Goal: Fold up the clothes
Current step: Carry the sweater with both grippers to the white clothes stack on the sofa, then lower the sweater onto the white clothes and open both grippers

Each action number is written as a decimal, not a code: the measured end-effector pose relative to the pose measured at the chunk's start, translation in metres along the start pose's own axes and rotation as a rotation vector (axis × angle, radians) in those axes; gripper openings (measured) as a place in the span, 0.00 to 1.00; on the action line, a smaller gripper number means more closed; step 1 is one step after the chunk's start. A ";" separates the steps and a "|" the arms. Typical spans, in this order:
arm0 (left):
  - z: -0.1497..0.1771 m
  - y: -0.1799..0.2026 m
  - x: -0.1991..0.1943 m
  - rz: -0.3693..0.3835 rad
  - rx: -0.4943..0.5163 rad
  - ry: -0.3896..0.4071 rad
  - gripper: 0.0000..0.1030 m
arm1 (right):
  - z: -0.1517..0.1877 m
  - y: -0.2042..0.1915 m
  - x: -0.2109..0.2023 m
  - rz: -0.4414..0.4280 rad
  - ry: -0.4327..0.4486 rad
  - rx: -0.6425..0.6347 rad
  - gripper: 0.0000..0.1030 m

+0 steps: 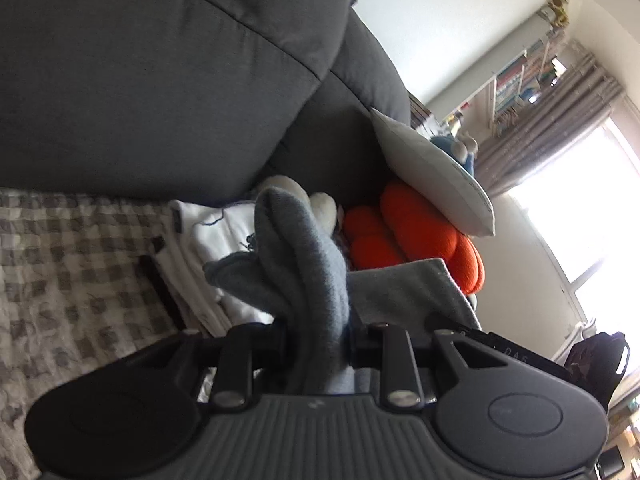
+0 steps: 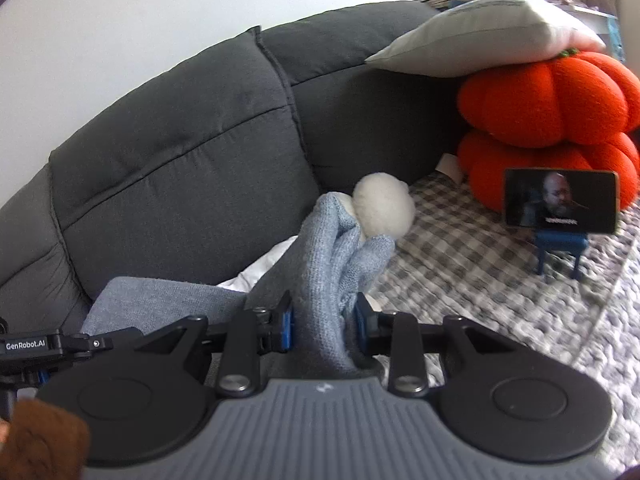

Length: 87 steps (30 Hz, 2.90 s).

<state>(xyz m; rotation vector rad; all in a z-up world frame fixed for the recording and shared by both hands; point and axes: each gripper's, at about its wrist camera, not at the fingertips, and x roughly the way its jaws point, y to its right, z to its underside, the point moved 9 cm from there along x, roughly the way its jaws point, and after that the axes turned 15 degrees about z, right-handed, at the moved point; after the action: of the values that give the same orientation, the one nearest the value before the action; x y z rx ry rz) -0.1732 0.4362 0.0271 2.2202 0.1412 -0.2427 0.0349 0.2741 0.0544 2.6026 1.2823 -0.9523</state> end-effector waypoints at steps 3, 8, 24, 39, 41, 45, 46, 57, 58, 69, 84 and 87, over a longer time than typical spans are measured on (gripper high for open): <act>-0.014 -0.014 -0.002 -0.027 -0.013 0.032 0.25 | -0.016 -0.027 0.022 -0.043 -0.008 -0.053 0.31; -0.035 -0.024 0.007 -0.044 -0.017 0.076 0.25 | -0.052 -0.043 0.057 -0.114 -0.012 -0.081 0.31; -0.018 -0.084 0.046 -0.111 -0.096 0.033 0.27 | -0.012 0.017 0.177 -0.167 -0.143 0.191 0.34; -0.019 -0.085 0.027 -0.148 -0.098 0.024 0.35 | -0.024 0.028 0.153 -0.037 -0.002 0.122 0.47; -0.021 -0.079 0.020 -0.167 -0.070 0.030 0.35 | -0.027 0.030 0.142 -0.009 0.032 0.108 0.47; -0.030 -0.062 0.007 -0.191 0.002 0.072 0.35 | -0.032 0.023 0.119 -0.024 0.103 0.088 0.47; -0.032 -0.056 0.008 -0.186 0.020 0.078 0.35 | -0.032 0.019 0.113 -0.043 0.115 0.081 0.47; -0.026 -0.031 0.077 -0.203 0.144 -0.012 0.39 | 0.004 -0.045 0.119 -0.076 0.087 -0.161 0.47; -0.023 -0.033 0.083 -0.206 0.151 -0.022 0.39 | 0.007 -0.045 0.123 -0.070 0.079 -0.164 0.47; -0.004 -0.049 0.105 -0.275 0.200 -0.041 0.36 | 0.031 -0.045 0.146 -0.017 0.040 -0.186 0.48; -0.002 -0.043 0.109 -0.331 0.292 -0.069 0.35 | 0.033 -0.046 0.144 -0.003 0.040 -0.118 0.53; -0.008 -0.037 0.096 -0.330 0.268 -0.064 0.35 | 0.028 -0.045 0.130 -0.022 0.051 -0.075 0.61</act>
<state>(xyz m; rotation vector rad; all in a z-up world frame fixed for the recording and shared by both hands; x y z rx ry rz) -0.0854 0.4665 -0.0185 2.4437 0.4657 -0.5400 0.0465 0.3826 -0.0336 2.5766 1.3344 -0.8296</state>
